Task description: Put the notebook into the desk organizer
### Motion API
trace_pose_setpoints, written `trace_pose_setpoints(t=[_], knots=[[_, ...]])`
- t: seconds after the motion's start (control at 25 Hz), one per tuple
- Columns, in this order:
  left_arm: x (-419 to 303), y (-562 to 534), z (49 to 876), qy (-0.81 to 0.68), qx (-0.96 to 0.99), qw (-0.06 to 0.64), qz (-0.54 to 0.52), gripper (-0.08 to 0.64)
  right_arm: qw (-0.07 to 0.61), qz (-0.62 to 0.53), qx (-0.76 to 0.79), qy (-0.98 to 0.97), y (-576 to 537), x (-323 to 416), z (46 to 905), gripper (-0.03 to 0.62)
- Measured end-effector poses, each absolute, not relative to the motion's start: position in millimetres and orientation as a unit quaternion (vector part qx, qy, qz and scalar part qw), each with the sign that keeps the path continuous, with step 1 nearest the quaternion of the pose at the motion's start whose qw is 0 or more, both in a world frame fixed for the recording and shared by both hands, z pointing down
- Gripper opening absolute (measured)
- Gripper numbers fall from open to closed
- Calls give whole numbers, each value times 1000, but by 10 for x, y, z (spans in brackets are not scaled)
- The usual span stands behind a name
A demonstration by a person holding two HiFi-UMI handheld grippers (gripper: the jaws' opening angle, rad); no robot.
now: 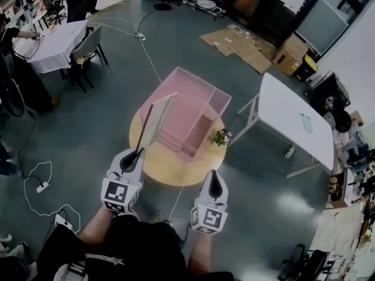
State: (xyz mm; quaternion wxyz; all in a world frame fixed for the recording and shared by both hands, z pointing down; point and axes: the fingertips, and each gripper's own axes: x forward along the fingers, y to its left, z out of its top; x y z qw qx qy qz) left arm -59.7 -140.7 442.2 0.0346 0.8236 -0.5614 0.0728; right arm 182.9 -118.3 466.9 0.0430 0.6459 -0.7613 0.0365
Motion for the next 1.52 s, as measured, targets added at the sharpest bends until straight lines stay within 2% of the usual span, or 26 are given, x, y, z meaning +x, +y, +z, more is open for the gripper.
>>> trace_pose_setpoints(t=[0.52, 0.84, 1.52], knots=[[-462, -2679, 4497, -449, 888, 80, 61, 17, 61, 62, 708, -700, -1861, 1659, 4816, 5], [-136, -3244, 4633, -381, 907, 174, 42, 17, 71, 77, 739, -665, -2030, 1759, 4897, 5], [167, -3524, 5563, -290, 839, 455, 67, 17, 90, 103, 760, -635, -2036, 1762, 5161, 5]])
